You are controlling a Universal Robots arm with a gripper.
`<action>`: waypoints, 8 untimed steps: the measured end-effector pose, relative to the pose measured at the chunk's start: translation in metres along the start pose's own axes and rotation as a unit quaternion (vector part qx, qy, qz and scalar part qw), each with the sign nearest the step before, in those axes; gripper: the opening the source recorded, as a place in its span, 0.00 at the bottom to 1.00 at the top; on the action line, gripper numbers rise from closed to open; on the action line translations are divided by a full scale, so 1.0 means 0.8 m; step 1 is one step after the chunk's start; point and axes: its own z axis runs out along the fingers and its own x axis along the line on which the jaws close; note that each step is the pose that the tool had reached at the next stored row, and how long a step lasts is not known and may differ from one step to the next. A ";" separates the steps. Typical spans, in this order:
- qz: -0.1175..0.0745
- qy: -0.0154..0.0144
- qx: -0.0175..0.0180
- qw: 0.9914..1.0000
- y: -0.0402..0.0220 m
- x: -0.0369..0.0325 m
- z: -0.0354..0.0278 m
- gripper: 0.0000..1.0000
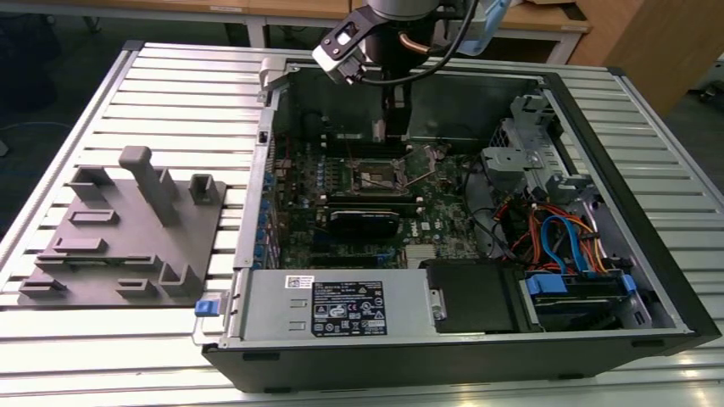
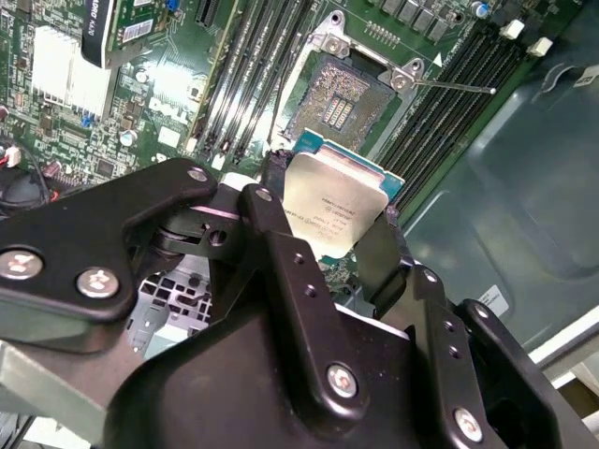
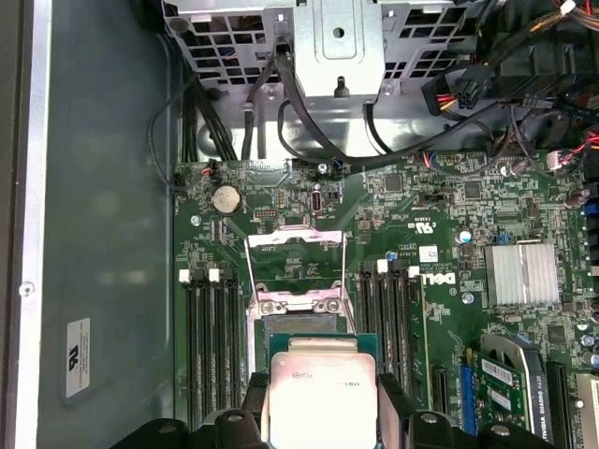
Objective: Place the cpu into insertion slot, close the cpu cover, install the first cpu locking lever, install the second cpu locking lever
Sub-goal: 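Place the cpu into insertion slot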
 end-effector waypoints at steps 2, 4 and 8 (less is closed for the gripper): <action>0.000 0.000 0.000 1.000 0.0000 0.0000 0.0003 0.54; 0.000 0.000 0.000 1.000 0.0000 0.0000 0.0006 0.54; 0.000 0.000 0.000 1.000 -0.0001 0.0000 0.0021 0.54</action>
